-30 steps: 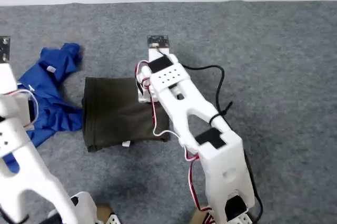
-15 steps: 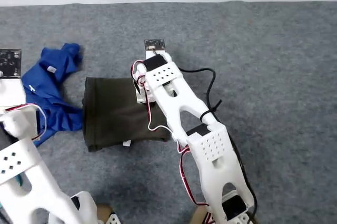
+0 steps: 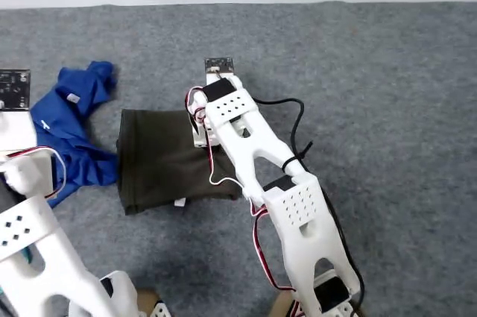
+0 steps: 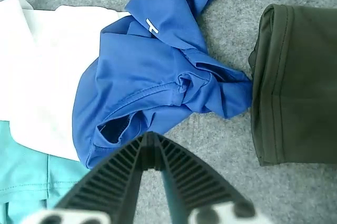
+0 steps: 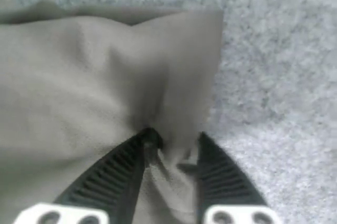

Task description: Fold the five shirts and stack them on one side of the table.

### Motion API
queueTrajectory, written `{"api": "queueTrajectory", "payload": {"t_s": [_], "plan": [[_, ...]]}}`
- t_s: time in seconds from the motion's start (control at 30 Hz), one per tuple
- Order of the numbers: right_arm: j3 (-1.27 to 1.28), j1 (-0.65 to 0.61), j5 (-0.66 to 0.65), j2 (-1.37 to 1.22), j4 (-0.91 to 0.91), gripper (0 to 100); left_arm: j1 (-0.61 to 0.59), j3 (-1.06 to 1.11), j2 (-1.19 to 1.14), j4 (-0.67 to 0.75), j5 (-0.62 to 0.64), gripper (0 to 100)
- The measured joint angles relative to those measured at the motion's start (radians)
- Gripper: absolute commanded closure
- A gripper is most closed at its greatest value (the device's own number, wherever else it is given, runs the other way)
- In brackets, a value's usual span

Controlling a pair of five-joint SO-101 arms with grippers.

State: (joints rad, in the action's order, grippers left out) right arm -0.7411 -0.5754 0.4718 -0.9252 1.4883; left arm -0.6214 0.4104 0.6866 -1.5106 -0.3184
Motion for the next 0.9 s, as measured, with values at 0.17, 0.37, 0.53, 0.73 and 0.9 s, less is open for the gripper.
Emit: {"api": "queueTrajectory", "payload": {"t_s": [0.17, 0.37, 0.53, 0.73, 0.9], "plan": [[0.0, 0.003, 0.0, 0.0, 0.002, 98.9, 0.0, 0.0, 0.0, 0.0, 0.0, 100], [-0.031, 0.028, -0.078, 0.0, 0.069, 98.9, 0.0, 0.0, 0.0, 0.0, 0.0, 100], [-0.031, 0.107, -0.196, 0.037, 0.161, 98.9, 0.0, 0.0, 0.0, 0.0, 0.0, 100], [-0.031, 0.265, -0.368, 0.057, 0.175, 98.9, 0.0, 0.0, 0.0, 0.0, 0.0, 100], [-0.031, 0.374, -0.519, 0.057, 0.17, 98.9, 0.0, 0.0, 0.0, -0.012, 0.0, 100]]}}
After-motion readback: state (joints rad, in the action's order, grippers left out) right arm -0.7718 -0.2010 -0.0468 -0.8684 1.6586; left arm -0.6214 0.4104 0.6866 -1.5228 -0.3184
